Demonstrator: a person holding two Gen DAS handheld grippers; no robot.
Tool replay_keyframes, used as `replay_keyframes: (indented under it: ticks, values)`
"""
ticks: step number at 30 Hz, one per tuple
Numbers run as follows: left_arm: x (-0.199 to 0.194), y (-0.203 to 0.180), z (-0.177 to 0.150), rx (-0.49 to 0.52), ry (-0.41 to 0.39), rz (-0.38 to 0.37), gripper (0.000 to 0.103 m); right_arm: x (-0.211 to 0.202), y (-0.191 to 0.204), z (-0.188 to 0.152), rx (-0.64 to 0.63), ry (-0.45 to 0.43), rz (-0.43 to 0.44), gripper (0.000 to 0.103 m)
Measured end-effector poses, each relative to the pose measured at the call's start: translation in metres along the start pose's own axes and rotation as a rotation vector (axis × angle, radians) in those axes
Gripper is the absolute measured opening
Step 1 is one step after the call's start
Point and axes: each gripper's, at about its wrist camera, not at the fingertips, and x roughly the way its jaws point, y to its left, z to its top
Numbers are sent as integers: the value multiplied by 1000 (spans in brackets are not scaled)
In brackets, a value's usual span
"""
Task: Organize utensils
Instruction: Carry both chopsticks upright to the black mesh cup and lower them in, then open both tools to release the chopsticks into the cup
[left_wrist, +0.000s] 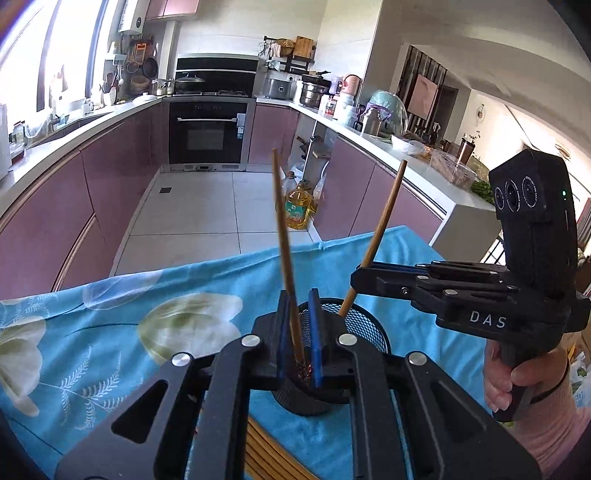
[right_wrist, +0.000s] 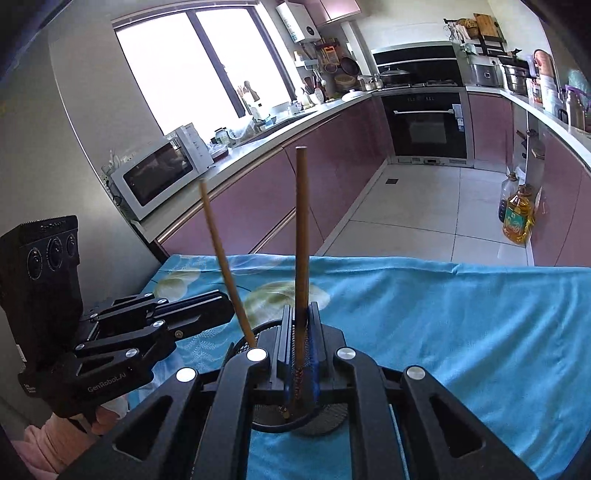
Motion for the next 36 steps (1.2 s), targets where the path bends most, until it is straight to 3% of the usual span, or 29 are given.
replay_keyframes:
  ticks: [3, 10, 17, 22, 25, 29, 36]
  values:
    - [-10, 12, -10, -7, -22, 19, 26, -1, 1, 3, 4, -20, -29, 20]
    - [-29, 27, -25, -46, -69, 48, 32, -6, -2, 5, 10, -70, -107, 37]
    - [-50, 41, -54, -60, -82, 101, 41, -33, -3, -8, 7, -133, -142, 43]
    - [-60, 51, -86, -71, -46, 140, 47, -65, 10, -32, -48, -170, -94, 43]
    - [-60, 60, -110, -92, -1, 148, 48, -69, 22, -55, -86, -125, -31, 43]
    - [-53, 63, -144, -97, 77, 132, 48, -45, 34, -88, -86, 14, 52, 43]
    - [-45, 51, -179, -106, 157, 71, 50, 4, 52, -135, -85, 213, 104, 35]
